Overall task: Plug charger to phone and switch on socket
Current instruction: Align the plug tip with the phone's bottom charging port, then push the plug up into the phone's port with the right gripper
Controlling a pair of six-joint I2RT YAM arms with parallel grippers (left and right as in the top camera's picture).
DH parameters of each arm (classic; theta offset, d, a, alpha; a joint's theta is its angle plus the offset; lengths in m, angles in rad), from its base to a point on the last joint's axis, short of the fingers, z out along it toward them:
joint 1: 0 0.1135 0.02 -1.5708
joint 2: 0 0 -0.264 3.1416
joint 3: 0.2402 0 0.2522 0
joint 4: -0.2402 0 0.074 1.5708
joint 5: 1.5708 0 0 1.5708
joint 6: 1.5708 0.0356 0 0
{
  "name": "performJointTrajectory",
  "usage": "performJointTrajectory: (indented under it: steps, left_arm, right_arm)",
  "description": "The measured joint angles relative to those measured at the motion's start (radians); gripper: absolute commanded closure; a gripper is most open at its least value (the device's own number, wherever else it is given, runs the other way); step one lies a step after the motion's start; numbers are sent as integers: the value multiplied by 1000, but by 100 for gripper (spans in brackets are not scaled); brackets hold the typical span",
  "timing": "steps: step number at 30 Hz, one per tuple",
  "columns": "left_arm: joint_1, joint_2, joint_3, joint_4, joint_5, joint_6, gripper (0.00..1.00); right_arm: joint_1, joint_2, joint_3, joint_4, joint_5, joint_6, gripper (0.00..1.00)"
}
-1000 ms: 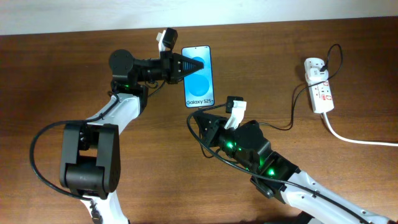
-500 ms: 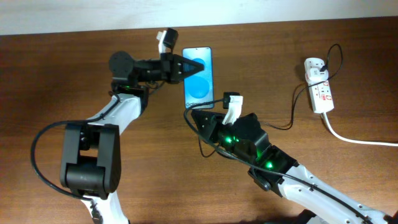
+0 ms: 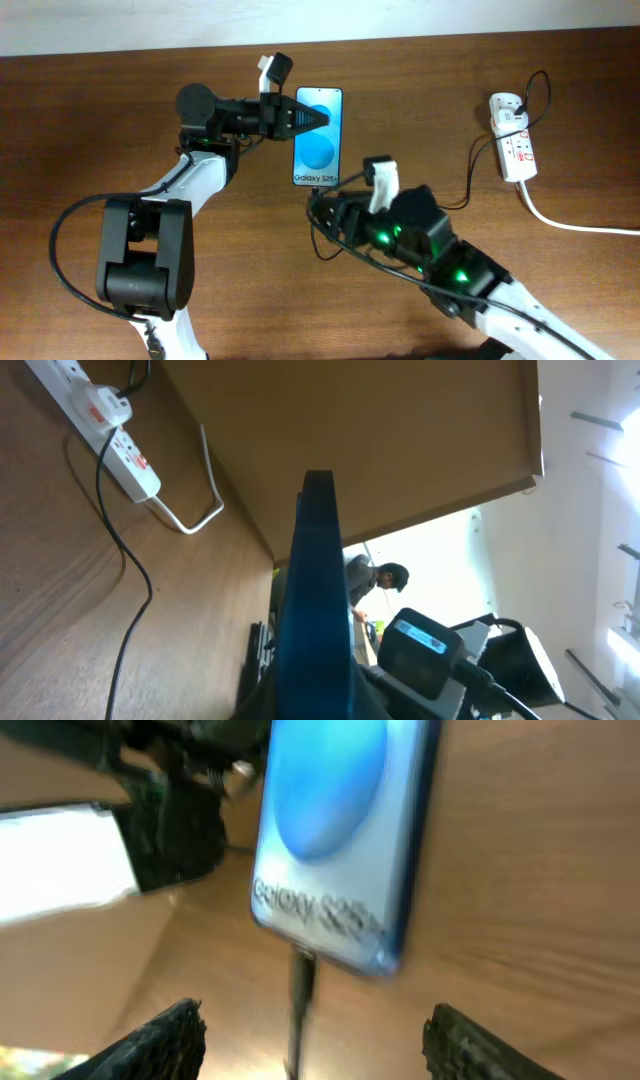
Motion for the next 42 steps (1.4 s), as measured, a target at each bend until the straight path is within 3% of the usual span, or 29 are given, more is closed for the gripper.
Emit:
performJointTrajectory:
  steps: [4,8,16,20,22,29,32,42]
  left_arm:
    - [0,0,-1,0,-15,1,100]
    - [0,0,-2,0,-74,1,100]
    - [-14,0,-2,-64,-143,54,100]
    - [-17,0,-2,-74,-146,77,100]
    - [-21,0,-2,-75,-145,86,100]
    - [-45,0,-3,-75,-131,90,100]
    - [-39,0,-3,-75,-118,89,100]
    - [-21,0,1,-74,-149,86,100]
  right_arm:
    - [-2,-119,2,-183,98,-56,26]
    - [10,-180,13,-221,146,-79,30]
    - [261,-33,53,-219,463,-84,31]
    - [314,83,121,-219,638,-86,39]
    - [314,142,147,-204,691,-90,54]
    - [315,195,155,-174,736,-98,90]
    - [315,195,155,-164,752,-96,96]
    - [257,208,154,-99,686,-97,96]
